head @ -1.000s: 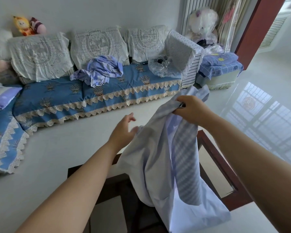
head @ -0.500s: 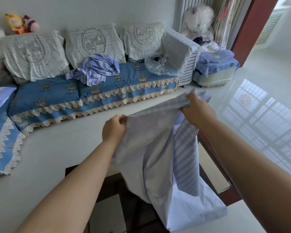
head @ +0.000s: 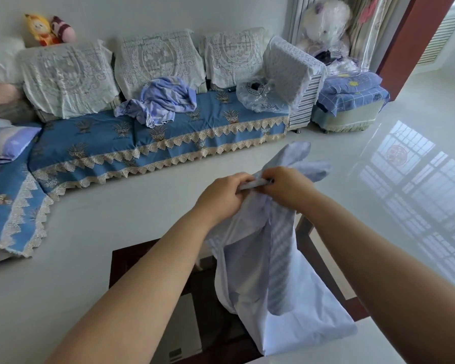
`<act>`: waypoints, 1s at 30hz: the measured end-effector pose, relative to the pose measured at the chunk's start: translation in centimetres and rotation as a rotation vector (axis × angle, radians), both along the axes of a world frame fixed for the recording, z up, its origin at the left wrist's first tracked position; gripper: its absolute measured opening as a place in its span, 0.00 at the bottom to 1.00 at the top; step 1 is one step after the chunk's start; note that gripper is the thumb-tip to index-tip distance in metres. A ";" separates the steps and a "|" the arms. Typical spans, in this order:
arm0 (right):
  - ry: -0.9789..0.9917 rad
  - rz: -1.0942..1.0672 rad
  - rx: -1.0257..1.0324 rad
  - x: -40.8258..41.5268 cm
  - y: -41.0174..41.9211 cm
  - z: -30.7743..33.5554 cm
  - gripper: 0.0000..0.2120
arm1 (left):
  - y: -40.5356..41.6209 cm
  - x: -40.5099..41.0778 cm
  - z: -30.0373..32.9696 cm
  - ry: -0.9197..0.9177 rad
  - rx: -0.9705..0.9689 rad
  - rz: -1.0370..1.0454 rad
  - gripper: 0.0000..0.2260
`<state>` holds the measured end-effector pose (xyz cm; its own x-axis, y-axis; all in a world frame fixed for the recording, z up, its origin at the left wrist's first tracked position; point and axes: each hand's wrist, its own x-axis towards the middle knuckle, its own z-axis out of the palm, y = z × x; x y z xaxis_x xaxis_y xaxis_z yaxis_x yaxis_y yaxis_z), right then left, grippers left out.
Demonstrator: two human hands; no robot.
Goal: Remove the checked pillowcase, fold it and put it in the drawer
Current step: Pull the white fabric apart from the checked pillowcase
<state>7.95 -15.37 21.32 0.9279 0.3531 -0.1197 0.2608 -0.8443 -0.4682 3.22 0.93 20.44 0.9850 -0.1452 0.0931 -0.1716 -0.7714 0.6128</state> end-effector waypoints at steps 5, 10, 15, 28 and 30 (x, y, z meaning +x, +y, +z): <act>-0.079 -0.229 0.172 0.7 -1.8 -0.4 0.05 | 5.8 -1.6 -4.9 0.245 0.206 0.362 0.14; -0.026 -0.272 0.224 1.5 -2.6 0.1 0.05 | 9.4 -3.8 -7.7 0.296 -0.288 0.569 0.12; 0.026 -0.353 0.238 2.6 -3.3 0.0 0.16 | 10.8 -5.1 -8.6 0.281 -0.793 0.694 0.04; 0.350 -0.034 0.364 3.2 -5.6 2.7 0.36 | 3.8 -2.3 -3.8 -0.118 -0.460 0.641 0.19; 0.511 0.020 0.588 3.2 -6.2 3.2 0.32 | 2.2 -2.0 -4.3 0.067 -0.412 0.476 0.19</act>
